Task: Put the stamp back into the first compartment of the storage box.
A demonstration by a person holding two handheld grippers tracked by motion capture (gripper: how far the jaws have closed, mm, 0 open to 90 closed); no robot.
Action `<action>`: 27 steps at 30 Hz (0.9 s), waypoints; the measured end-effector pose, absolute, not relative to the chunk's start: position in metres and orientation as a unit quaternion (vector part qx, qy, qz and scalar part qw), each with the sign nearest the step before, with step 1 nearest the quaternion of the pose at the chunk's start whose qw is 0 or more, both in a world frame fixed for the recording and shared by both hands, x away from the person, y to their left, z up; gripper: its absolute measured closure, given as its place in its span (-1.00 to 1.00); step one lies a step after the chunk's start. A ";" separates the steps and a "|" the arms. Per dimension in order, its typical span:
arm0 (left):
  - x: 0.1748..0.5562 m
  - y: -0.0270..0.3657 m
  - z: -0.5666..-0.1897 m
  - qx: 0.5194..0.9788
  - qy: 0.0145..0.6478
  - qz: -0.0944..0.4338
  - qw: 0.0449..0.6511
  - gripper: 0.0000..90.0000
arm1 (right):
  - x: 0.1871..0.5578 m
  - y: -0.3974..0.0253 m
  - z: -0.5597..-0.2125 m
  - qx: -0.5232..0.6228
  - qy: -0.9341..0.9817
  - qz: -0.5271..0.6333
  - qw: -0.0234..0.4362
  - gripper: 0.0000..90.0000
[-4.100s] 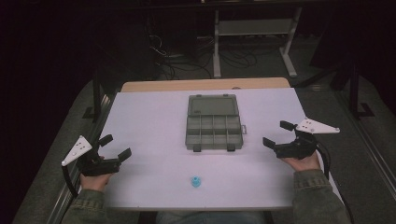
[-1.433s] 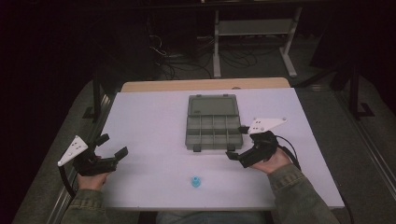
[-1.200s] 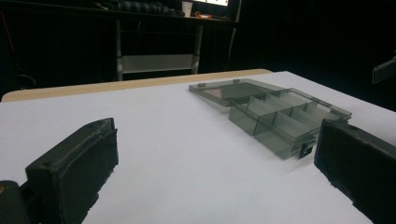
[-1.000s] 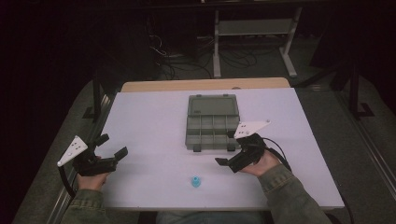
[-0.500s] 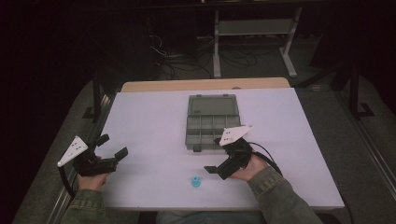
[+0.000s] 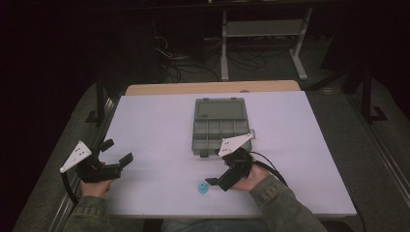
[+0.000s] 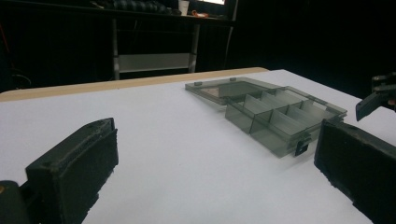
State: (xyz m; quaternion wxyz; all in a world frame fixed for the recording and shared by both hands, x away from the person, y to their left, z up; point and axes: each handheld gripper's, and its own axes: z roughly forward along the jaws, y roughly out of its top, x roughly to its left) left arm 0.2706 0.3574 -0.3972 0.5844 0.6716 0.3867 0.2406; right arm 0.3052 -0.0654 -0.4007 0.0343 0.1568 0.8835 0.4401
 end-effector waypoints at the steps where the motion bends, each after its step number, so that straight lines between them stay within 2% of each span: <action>1: 0.271 0.357 -0.397 0.671 0.387 0.241 0.584 -1.00 | 0.305 -0.064 -0.402 0.156 0.884 0.439 0.033 -1.00; 20: 0.271 0.357 -0.397 0.672 0.387 0.240 0.584 -1.00 | 0.303 -0.046 -0.419 0.138 0.899 0.414 0.016 -0.92; 27: 0.270 0.358 -0.397 0.672 0.387 0.240 0.584 -1.00 | 0.303 -0.043 -0.424 0.118 0.908 0.402 0.008 -0.70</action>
